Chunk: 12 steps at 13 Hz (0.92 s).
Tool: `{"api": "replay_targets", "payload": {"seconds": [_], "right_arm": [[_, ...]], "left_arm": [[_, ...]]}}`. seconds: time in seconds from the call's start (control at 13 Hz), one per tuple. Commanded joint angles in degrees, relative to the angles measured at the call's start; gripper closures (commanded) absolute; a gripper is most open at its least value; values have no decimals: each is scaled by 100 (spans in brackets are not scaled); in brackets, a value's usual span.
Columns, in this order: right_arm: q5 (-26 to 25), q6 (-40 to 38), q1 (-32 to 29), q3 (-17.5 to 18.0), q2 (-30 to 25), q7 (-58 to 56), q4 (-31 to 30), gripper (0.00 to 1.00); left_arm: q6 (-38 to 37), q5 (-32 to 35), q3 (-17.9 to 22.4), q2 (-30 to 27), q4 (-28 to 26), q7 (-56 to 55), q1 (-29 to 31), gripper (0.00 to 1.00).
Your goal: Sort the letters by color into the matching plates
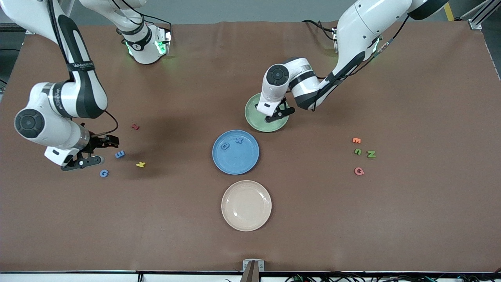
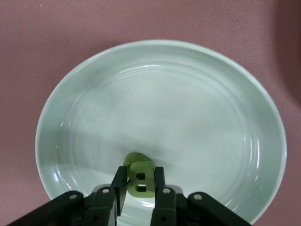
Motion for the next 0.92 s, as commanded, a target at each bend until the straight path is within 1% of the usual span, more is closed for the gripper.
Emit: {"api": "replay_targets", "payload": {"seconds": [0.0,0.08,0.15,0.31,0.54,0.61,0.84], "right_arm": [[-145,859,-286,134,109,-669,-429,1],[-145,1123,-356,134,241,-898,-474,2],[-145,1361,-435,134,347,-953,-535,3],[-145,1827,-541,143,602,-1128,-579,10],[-136,1908,-577,151,708,-1191,-632,20],[-128,1925,-577,160,761,-1182,-641,22],[-93,2162,-586,178,832,-1182,-807,22]], "left_arm": [[-7,131,28,64,82,-133,-54,37],[-16,131,28,64,82,-168,-54,9],[-25,131,28,56,82,-282,-54,0],[-43,140,28,21,82,-309,-54,0],[-209,140,10,-207,91,-318,24,0],[-297,140,10,-356,117,-301,68,0],[-560,149,10,-760,275,-213,252,0]]}}
